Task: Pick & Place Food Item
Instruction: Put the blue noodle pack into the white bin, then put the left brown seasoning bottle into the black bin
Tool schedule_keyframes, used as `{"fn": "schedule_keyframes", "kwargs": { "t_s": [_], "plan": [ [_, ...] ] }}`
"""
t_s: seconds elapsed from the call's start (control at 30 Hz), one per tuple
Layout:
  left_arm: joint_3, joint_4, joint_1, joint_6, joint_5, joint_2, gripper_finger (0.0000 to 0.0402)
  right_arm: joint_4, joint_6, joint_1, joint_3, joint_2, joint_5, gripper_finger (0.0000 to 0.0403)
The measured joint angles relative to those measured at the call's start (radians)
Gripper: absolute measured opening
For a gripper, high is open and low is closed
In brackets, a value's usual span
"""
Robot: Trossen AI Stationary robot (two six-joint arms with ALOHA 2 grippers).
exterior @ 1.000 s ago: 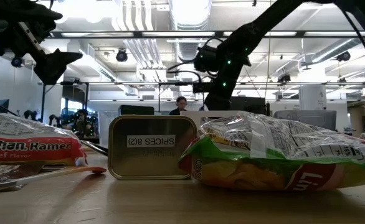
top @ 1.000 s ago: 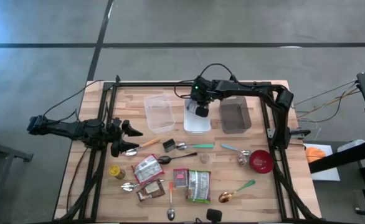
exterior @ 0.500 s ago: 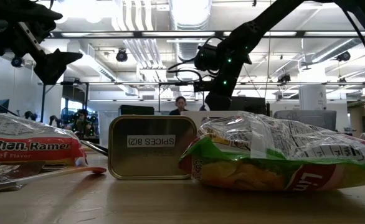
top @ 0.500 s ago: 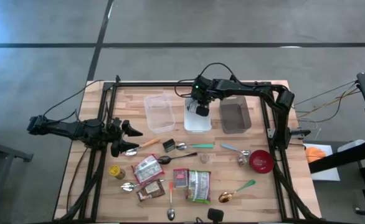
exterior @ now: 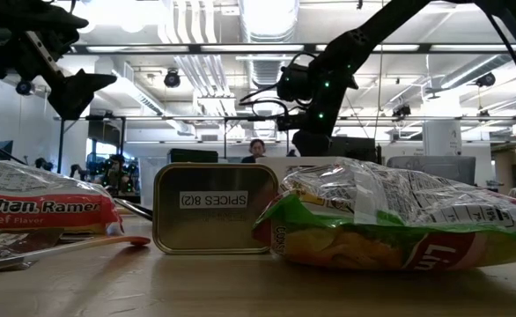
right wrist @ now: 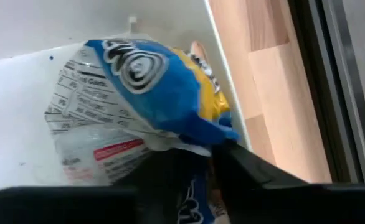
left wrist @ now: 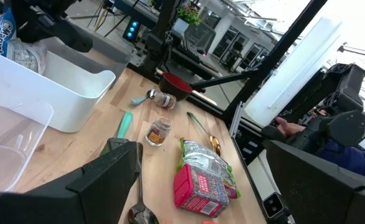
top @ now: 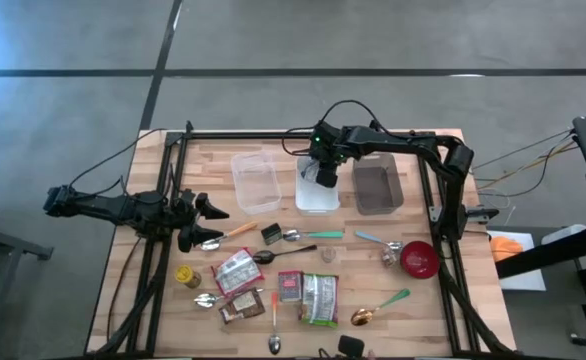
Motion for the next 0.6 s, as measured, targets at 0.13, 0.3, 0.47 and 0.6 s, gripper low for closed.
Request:
{"fn": "schedule_keyframes", "kwargs": {
  "t_s": [0.13,0.3,0.47,0.6],
  "plan": [
    [0.0,0.0,0.0,0.0,0.0,0.0,0.0363,-0.002,0.0,0.001,0.0,-0.017,0.003,0.0154],
    [0.0,0.0,0.0,0.0,0.0,0.0,0.0363,0.001,0.011,0.0,0.0,-0.056,0.054,0.0168],
    [0.0,-0.001,0.0,0.001,0.0,0.0,0.0363,0.002,0.011,0.0,0.0,-0.077,0.071,0.0169],
    [0.0,-0.001,0.0,0.001,0.0,0.0,0.0363,-0.005,0.01,0.0,0.0,-0.077,0.119,0.0169]
  ]
}}
